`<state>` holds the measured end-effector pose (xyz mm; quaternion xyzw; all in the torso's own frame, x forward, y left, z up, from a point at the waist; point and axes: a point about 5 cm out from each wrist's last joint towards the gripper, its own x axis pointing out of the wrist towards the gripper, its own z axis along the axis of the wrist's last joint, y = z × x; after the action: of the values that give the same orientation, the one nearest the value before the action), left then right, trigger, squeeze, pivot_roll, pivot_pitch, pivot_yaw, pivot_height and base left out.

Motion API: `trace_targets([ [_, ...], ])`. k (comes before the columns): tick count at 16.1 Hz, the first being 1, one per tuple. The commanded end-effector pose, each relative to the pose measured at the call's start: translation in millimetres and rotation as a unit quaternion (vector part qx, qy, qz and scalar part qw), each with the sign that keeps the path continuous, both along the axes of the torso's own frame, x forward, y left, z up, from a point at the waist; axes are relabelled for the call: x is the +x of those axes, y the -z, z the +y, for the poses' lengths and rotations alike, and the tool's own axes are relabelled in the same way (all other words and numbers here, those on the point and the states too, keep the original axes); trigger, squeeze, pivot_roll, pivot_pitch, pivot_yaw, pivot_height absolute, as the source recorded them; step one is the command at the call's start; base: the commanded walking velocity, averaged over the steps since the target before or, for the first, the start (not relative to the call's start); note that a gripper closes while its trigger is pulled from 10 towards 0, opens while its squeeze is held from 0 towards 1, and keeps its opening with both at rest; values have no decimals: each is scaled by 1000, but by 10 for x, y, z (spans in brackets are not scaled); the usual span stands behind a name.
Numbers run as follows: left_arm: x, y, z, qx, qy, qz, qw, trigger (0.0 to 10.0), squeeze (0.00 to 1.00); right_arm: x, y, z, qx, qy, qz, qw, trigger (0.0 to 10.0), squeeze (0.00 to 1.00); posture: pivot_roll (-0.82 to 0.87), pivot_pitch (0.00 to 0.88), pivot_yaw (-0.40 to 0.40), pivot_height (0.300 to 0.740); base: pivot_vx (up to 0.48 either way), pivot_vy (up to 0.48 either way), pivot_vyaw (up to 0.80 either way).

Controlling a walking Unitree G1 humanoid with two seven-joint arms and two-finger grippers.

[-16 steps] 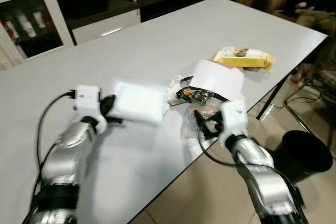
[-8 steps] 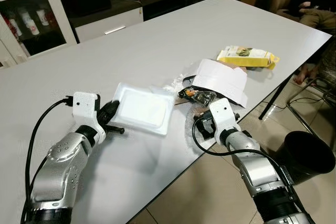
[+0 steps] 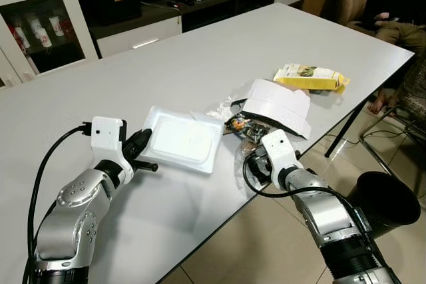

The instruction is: Picking trash to rubbish bin

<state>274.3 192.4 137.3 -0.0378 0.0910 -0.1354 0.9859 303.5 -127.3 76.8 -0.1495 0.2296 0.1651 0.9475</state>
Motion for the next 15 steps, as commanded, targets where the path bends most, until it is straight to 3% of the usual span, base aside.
trace_targets([
  [1, 2, -52, -36, 2, 7, -7, 1000, 0, 0, -161, 289, -44, 6, 8, 86, 996, 0, 0, -38, 0, 18, 740, 0, 0, 0],
  [15, -8, -25, -69, 2, 4, 0, 1000, 0, 0, -171, 208, -38, 48, -10, 96, 994, 0, 0, -36, 0, 16, 740, 0, 0, 0],
])
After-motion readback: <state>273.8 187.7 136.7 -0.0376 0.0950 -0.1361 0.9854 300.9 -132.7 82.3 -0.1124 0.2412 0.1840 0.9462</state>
